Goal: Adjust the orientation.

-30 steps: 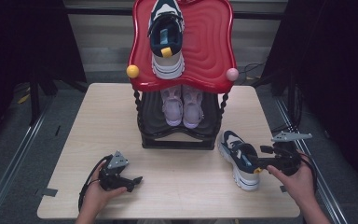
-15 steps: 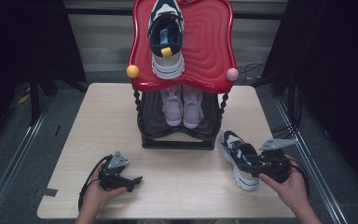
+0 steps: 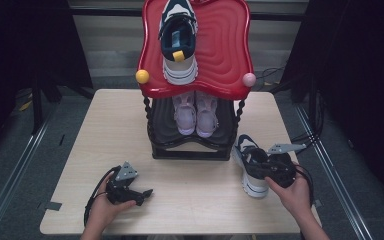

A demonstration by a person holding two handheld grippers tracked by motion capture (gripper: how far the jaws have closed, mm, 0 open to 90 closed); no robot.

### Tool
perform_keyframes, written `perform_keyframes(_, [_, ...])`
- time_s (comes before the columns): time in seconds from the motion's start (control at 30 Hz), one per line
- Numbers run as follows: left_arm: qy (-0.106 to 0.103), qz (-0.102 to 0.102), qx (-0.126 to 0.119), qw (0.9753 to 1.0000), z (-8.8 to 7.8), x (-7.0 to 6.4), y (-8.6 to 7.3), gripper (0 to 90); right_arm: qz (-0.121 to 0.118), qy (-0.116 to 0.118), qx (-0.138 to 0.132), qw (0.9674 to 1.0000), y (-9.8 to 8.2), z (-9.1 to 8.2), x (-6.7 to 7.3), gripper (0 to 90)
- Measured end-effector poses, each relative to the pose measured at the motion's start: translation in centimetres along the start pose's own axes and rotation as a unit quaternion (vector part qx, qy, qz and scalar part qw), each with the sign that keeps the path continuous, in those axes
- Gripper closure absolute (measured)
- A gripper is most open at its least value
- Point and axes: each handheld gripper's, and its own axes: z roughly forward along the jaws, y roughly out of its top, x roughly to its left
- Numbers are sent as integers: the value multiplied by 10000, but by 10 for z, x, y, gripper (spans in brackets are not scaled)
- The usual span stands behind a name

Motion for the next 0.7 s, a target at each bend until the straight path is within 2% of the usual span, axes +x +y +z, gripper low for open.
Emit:
perform_keyframes(0.07, [-9, -4, -1, 10000, 0, 0, 0, 94, 87, 60, 22, 9999, 3, 5, -1, 783])
perform_keyframes(0.13, [-4, -1, -9, 10000, 0, 0, 0, 94, 61, 58, 37, 10000, 7, 6, -1, 764])
perform_keyframes(0.2, [-7, -1, -6, 10000, 0, 0, 0, 94, 65, 188, 116, 9997, 8, 6, -2, 682])
perform_keyframes(0.23, [-18, 1, -6, 10000, 0, 0, 0, 94, 52, 176, 160, 9997, 9, 5, -2, 616])
perform_keyframes(0.37, [-9, 1, -8, 10000, 0, 0, 0, 94, -143, 209, 332, 9991, 12, -2, -3, 539])
perform_keyframes(0.4, [-28, -1, -6, 10000, 0, 0, 0, 93, -186, 308, 336, 9988, 12, -4, -3, 512])
perform_keyframes(0.5, [-27, 0, -4, 10000, 0, 0, 0, 93, -456, 362, 526, 9969, 14, -9, -3, 465])
perform_keyframes(0.63, [-19, 2, -6, 10000, 0, 0, 0, 94, -793, 471, 763, 9928, 15, -14, -1, 478])
perform_keyframes(0.7, [-19, 2, -5, 10000, 0, 0, 0, 93, -891, 413, 831, 9917, 15, -18, 0, 510])
